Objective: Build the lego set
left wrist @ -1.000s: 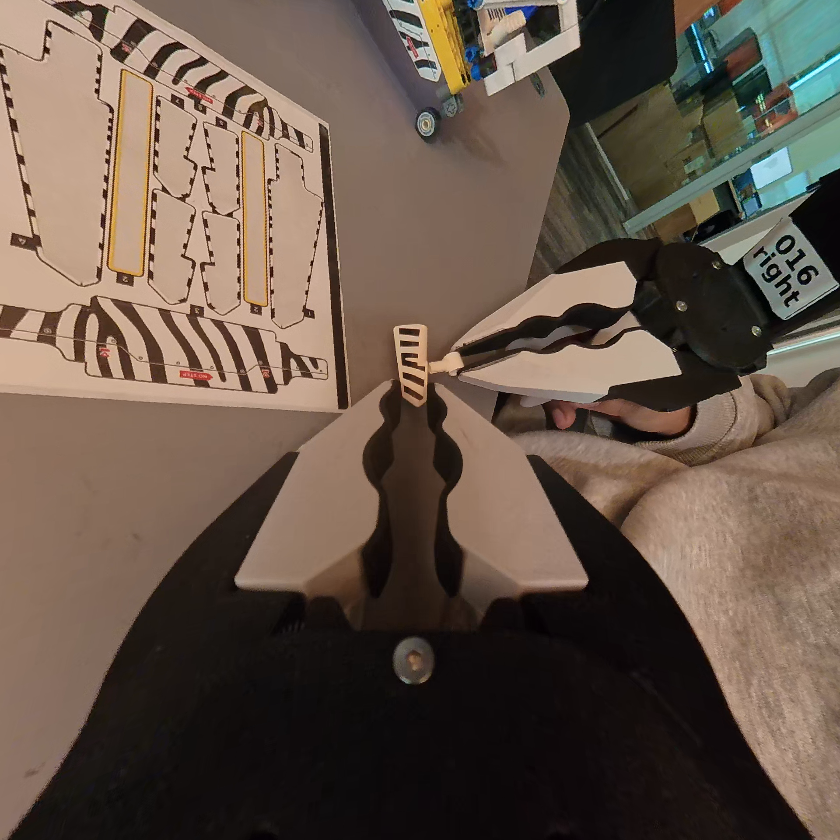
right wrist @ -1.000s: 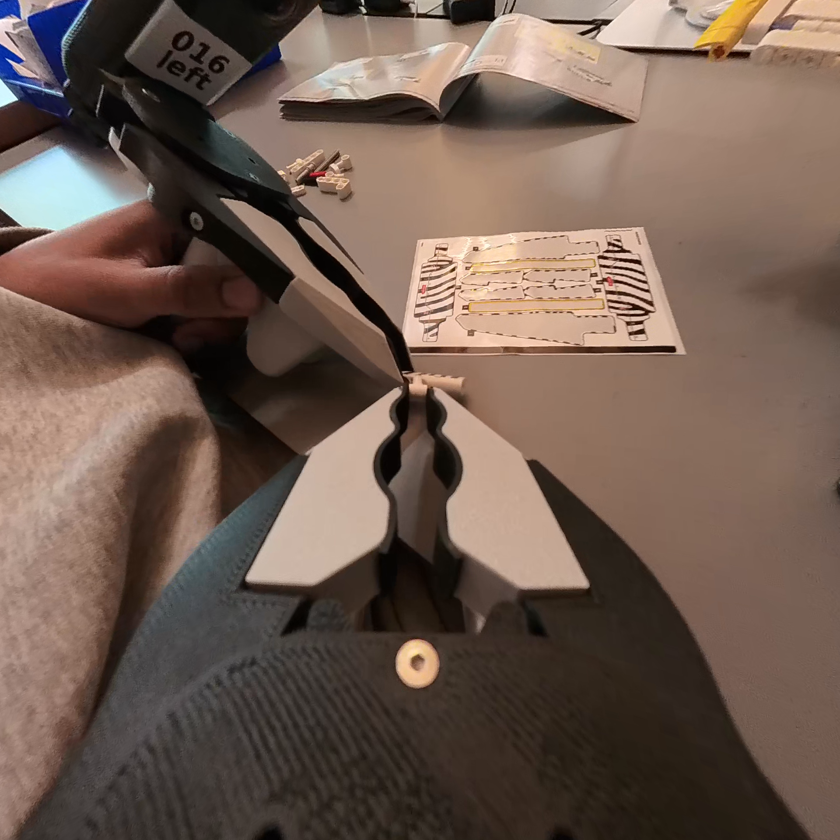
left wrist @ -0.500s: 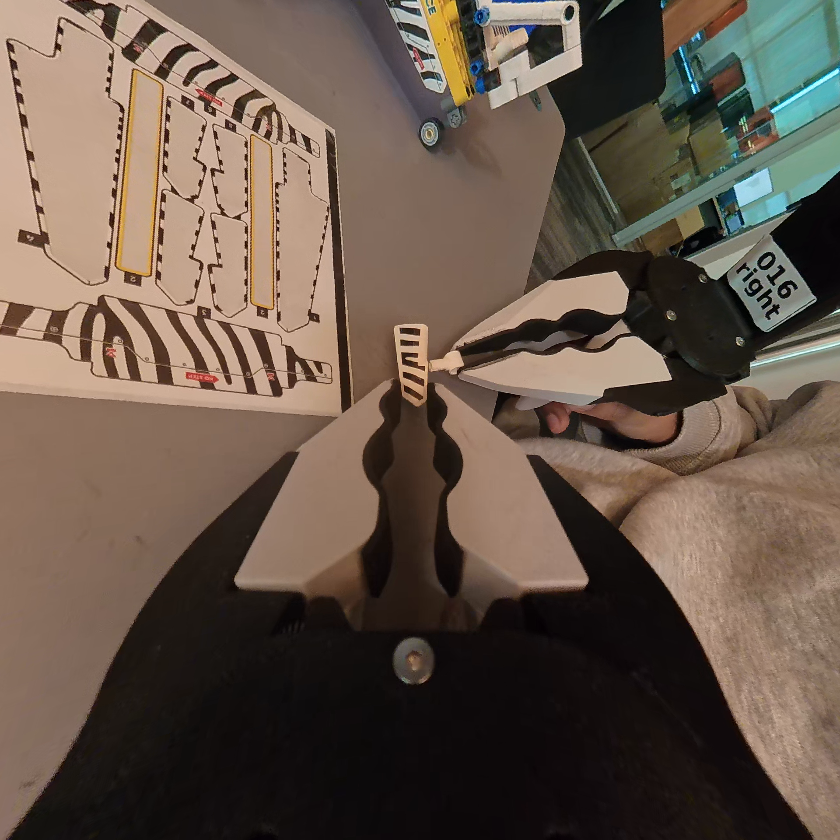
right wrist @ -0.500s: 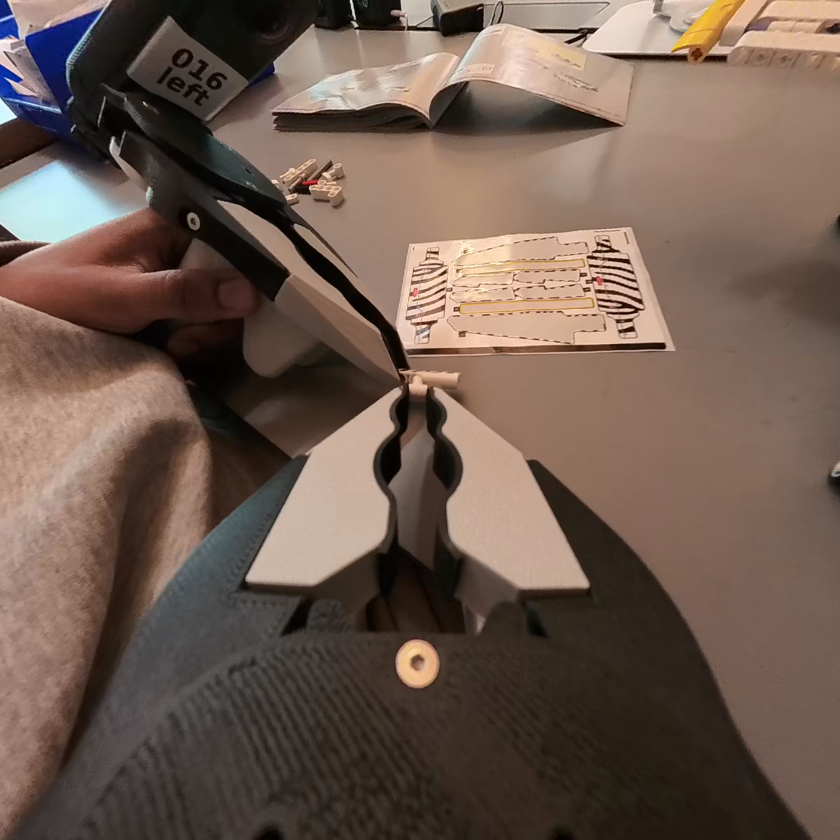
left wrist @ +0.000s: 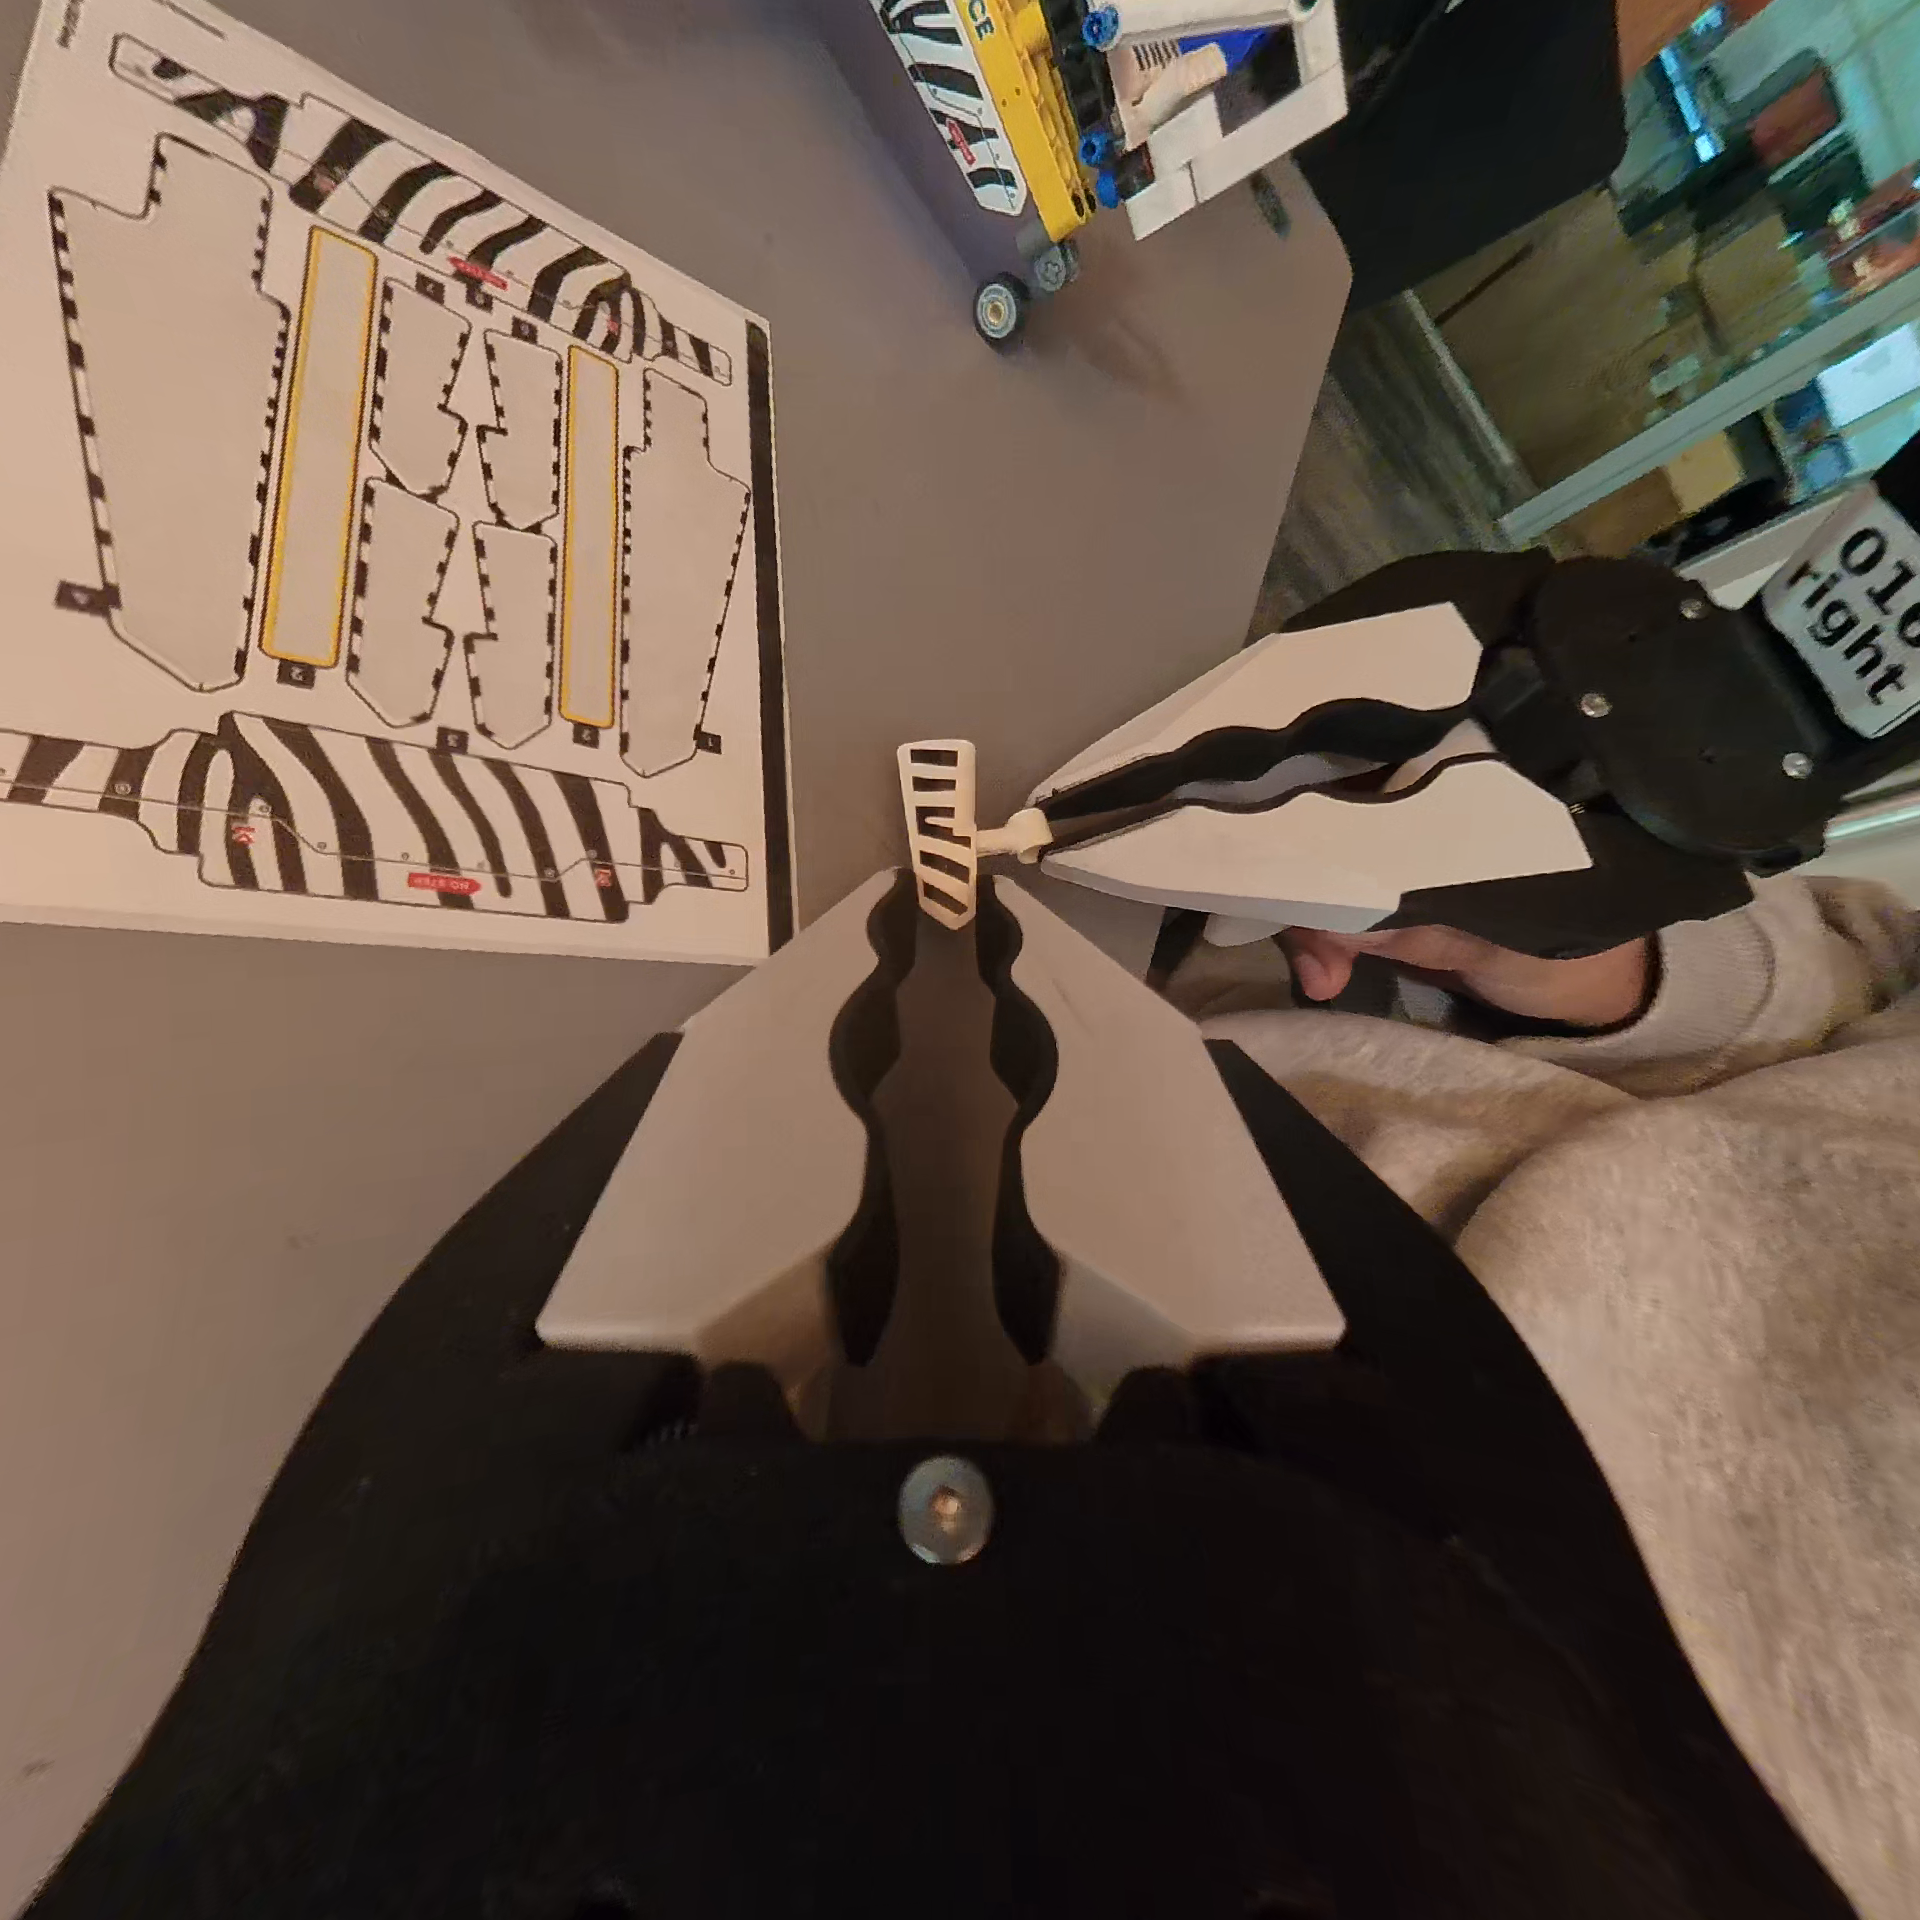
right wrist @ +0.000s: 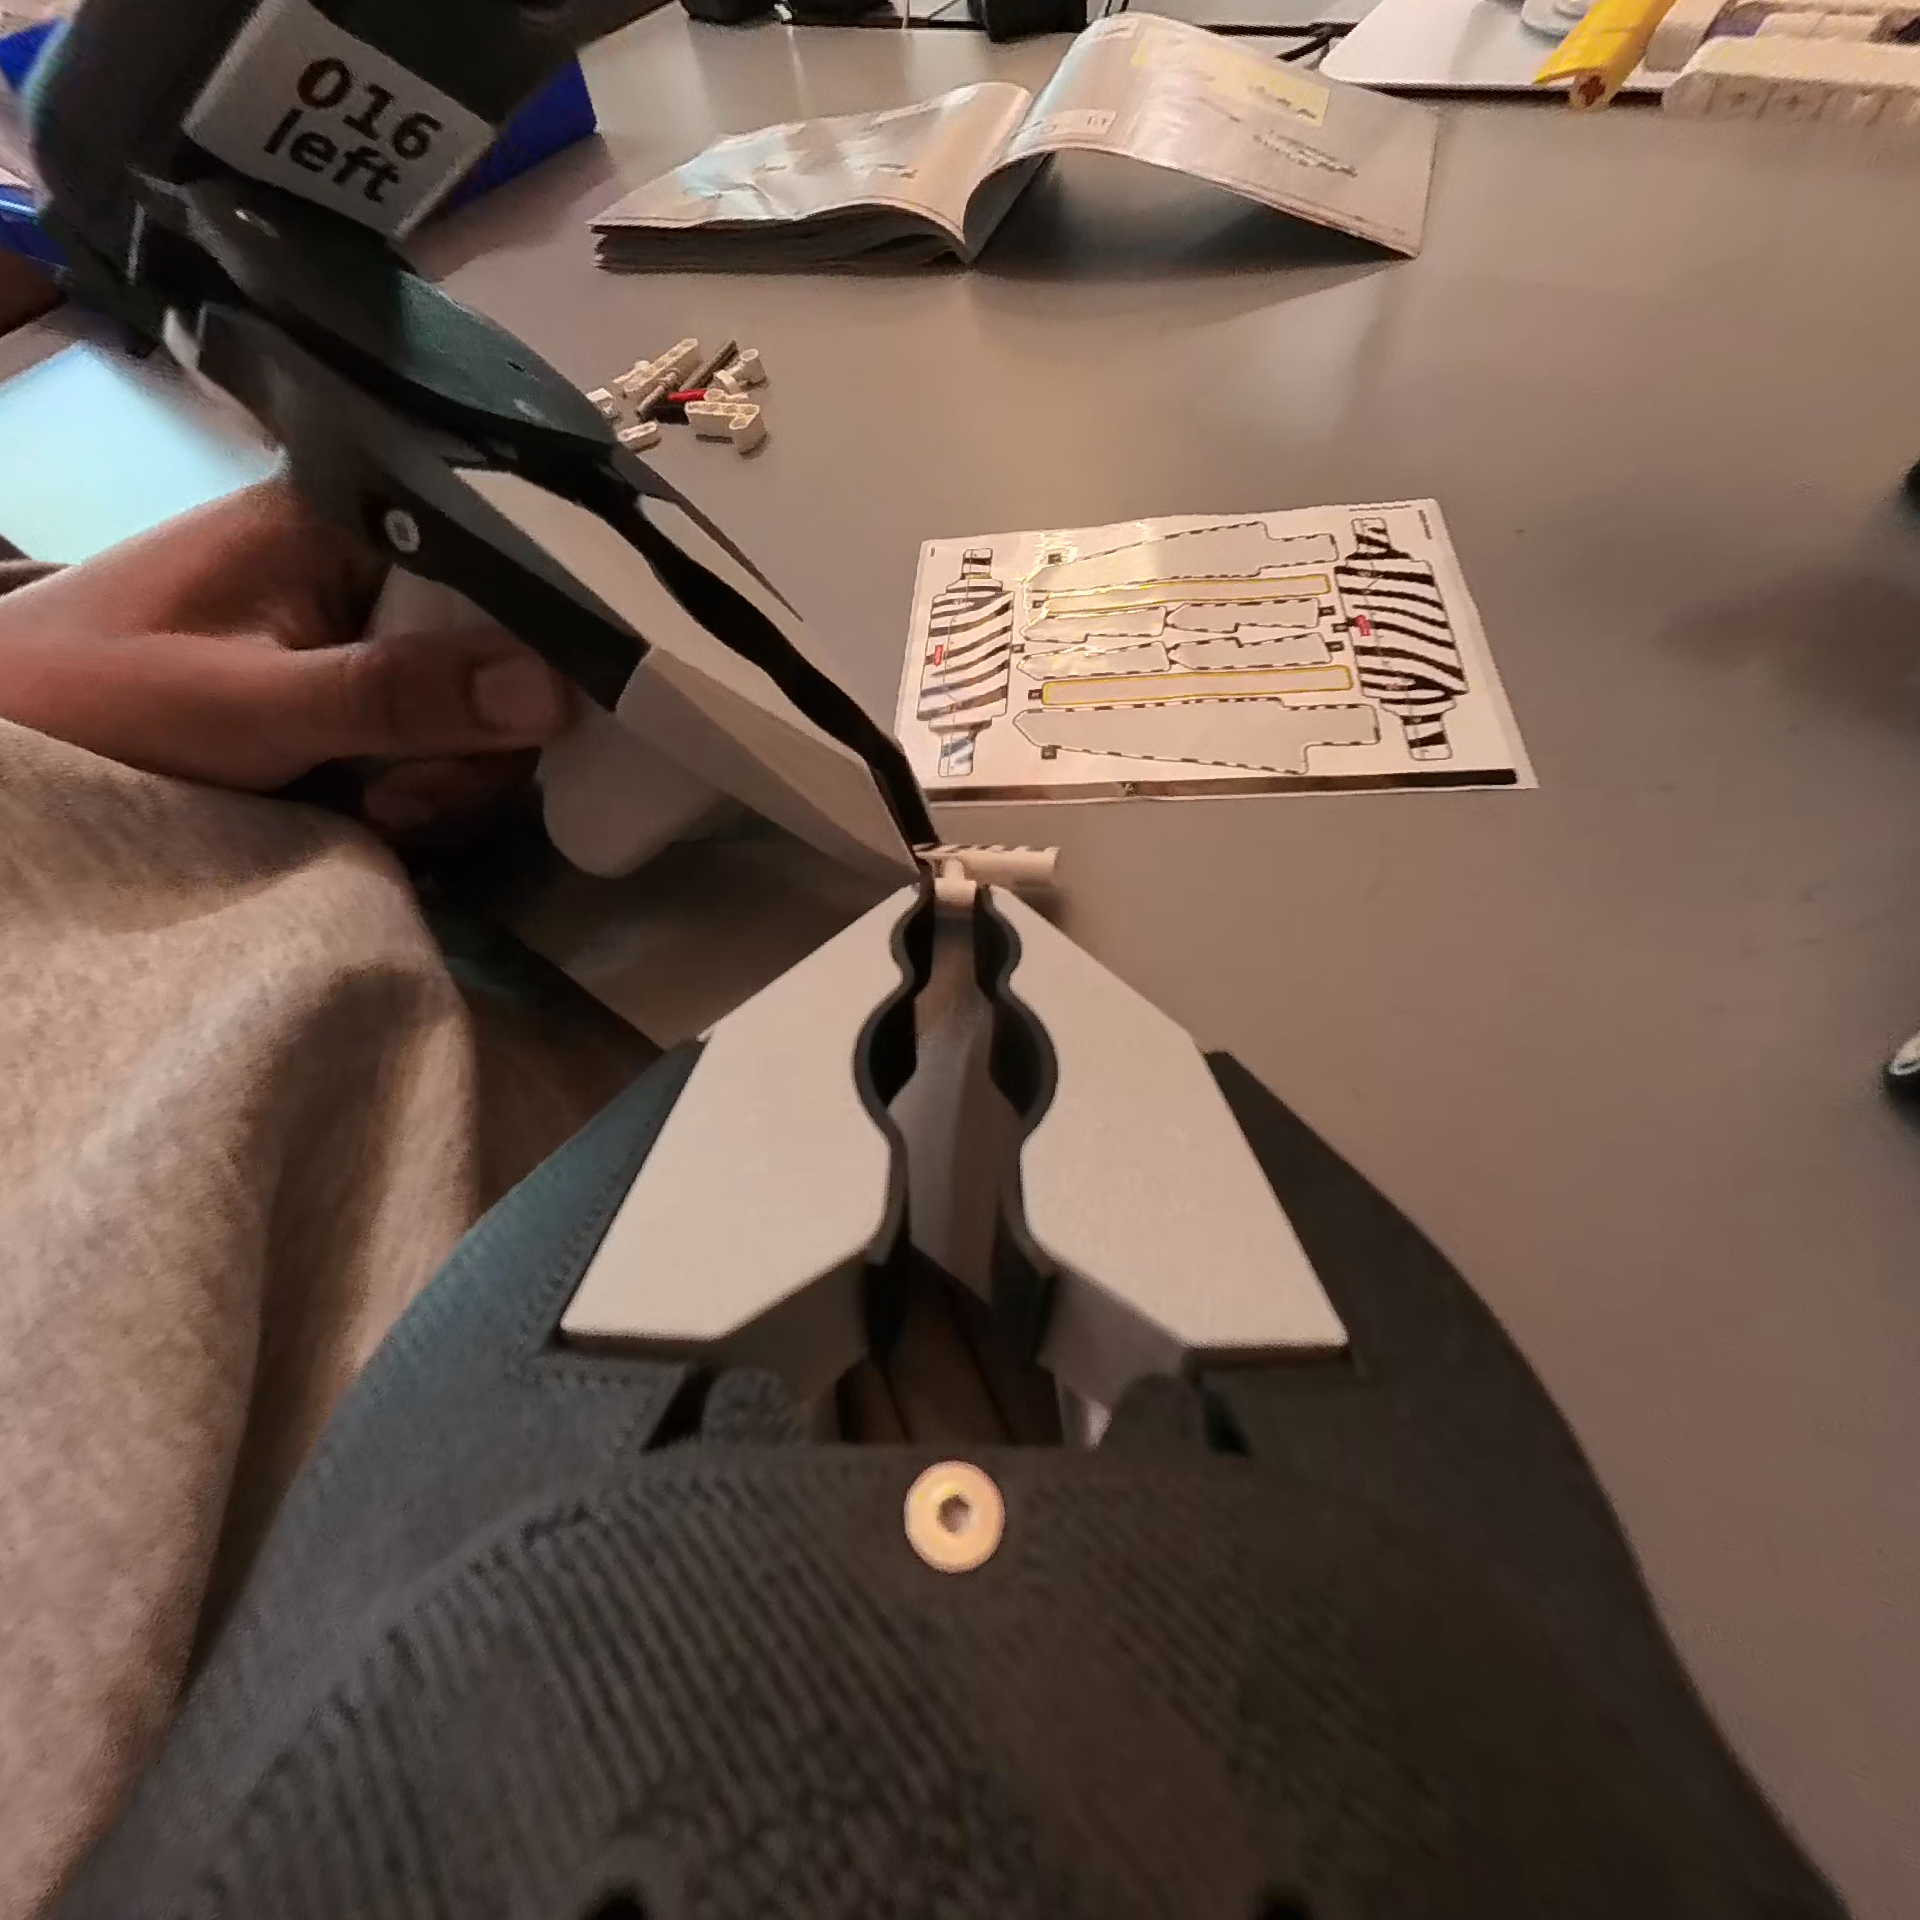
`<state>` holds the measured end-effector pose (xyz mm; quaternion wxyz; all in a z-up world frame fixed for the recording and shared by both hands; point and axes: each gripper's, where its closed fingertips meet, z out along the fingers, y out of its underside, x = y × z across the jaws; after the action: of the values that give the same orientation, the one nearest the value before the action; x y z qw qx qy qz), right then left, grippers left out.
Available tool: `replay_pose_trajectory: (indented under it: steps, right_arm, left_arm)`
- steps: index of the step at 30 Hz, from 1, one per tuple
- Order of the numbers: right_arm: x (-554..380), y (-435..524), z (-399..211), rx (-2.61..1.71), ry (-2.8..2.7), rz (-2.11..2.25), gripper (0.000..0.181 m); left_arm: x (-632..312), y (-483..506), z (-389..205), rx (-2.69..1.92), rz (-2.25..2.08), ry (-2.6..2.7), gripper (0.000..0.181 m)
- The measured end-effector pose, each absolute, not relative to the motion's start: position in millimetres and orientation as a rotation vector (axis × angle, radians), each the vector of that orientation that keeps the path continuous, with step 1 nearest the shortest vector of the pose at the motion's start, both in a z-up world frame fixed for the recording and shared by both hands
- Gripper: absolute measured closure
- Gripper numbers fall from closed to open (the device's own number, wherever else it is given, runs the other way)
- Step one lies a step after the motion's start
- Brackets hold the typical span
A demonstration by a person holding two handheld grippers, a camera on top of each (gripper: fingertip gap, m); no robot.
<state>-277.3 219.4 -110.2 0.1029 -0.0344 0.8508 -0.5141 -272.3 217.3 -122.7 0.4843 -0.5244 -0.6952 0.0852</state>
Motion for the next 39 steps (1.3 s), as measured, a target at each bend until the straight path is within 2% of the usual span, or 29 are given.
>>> replay_pose_trajectory:
  steps: [17,39]
  right_arm:
    - [-284.0,220.8,-118.7,-0.114,2.608,-1.485,0.175]
    - [-284.5,218.1,-125.5,-0.155,2.643,-1.346,0.175]
  left_arm:
    - [-280.9,216.0,-126.3,-1.337,0.381,-1.762,0.172]
    - [-280.1,213.1,-128.4,-1.285,0.319,-1.788,0.172]
